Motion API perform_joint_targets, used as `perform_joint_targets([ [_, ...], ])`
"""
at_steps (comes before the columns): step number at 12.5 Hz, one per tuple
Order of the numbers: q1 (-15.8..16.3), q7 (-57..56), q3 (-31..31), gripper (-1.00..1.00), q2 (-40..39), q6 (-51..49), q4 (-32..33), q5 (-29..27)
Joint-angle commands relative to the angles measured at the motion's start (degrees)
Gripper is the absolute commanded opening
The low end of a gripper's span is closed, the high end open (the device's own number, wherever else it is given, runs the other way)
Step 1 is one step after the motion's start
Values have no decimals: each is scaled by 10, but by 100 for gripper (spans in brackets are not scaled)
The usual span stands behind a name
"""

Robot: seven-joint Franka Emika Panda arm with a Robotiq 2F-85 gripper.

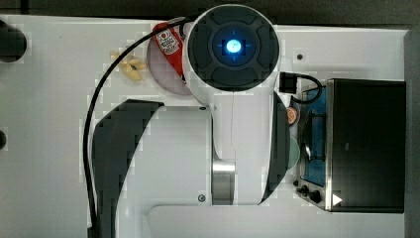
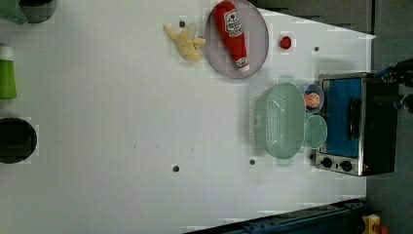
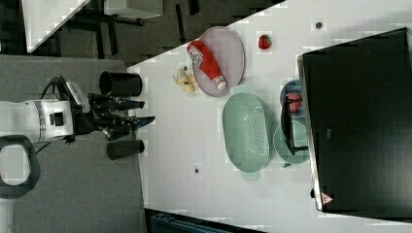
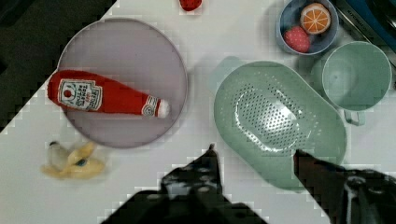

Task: Drag strainer right to left.

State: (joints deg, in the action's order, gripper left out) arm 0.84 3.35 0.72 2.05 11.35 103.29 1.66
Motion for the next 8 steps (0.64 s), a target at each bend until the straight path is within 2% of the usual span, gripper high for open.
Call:
perform_joint_targets([
  [1,-22,-33,32,59,294,-126,151,14],
  [3,-22,-33,32,99,294,-126,153,14],
  [5,-22,-33,32,100,291,-124,170,14],
  [8,-22,-24,29,100,273,-85,232,14],
])
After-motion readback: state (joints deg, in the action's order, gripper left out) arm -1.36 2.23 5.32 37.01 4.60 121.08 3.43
